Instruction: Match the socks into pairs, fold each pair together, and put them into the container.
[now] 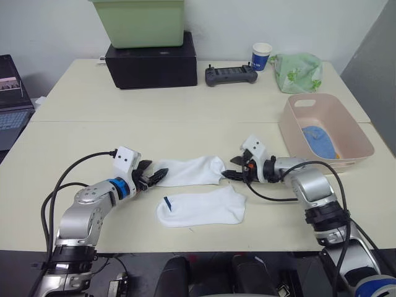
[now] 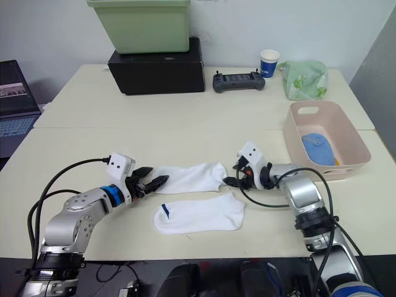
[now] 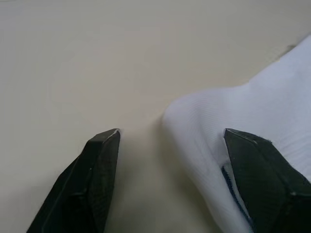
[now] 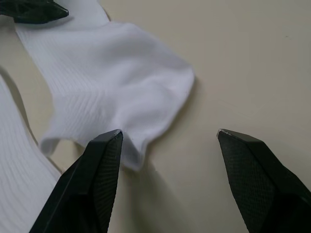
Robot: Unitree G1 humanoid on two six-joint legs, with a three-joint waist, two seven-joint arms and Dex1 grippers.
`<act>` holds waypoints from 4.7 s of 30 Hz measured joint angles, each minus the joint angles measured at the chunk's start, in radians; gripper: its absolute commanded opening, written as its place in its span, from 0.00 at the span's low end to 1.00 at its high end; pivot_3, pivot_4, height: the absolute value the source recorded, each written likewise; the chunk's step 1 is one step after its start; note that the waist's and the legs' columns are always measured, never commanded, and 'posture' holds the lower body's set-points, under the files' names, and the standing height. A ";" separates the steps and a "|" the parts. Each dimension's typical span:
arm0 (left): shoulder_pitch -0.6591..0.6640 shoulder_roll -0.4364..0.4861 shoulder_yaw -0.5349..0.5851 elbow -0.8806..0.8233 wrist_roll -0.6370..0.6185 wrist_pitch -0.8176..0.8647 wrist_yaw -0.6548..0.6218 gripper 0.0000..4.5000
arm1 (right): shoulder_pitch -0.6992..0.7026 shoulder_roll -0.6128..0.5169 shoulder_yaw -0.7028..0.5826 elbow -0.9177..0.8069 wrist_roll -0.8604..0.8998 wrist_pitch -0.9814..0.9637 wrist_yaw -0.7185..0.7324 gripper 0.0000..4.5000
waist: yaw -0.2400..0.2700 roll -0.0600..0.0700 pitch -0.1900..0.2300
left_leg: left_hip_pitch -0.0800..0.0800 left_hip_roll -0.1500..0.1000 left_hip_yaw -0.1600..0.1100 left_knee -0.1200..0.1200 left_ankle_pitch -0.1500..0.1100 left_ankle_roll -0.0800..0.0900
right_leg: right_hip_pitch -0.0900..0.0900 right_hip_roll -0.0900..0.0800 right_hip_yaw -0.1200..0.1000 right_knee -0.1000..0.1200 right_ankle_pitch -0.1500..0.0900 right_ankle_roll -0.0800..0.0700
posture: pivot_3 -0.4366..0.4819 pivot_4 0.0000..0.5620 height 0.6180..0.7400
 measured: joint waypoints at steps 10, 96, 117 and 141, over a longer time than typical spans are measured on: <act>0.001 -0.003 -0.001 -0.006 0.002 0.010 -0.026 0.00 | 0.002 0.016 0.040 -0.019 0.001 -0.010 -0.047 0.01 | 0.000 0.000 0.000 | 0.000 -0.001 0.000 0.000 0.000 0.000 | 0.000 0.000 0.000 0.000 0.000 0.000 | 0.48 0.27 1.00; 0.025 0.301 -0.091 -0.340 -0.335 0.263 -0.426 0.01 | -0.007 -0.425 0.038 -0.370 0.307 0.073 0.385 0.00 | 0.017 0.000 0.000 | 0.001 0.000 -0.001 0.001 0.001 0.002 | 0.003 0.000 -0.001 -0.001 0.000 0.000 | 0.48 0.27 1.00; -0.342 0.085 -0.242 0.246 -0.008 0.035 -0.359 0.10 | -0.334 -0.163 0.149 0.438 -0.019 -0.374 0.334 0.11 | 0.016 0.000 0.000 | -0.001 0.000 0.002 0.003 0.002 0.000 | -0.001 0.000 -0.003 0.000 0.000 0.000 | 0.48 0.27 1.00; -0.110 -0.004 -0.070 0.110 0.020 -0.037 -0.161 0.90 | 0.003 -0.104 -0.100 0.034 0.119 0.066 0.028 1.00 | 0.017 0.000 -0.001 | -0.002 -0.001 -0.002 0.004 0.002 0.003 | 0.000 -0.001 -0.001 0.004 0.001 -0.001 | 0.48 0.27 1.00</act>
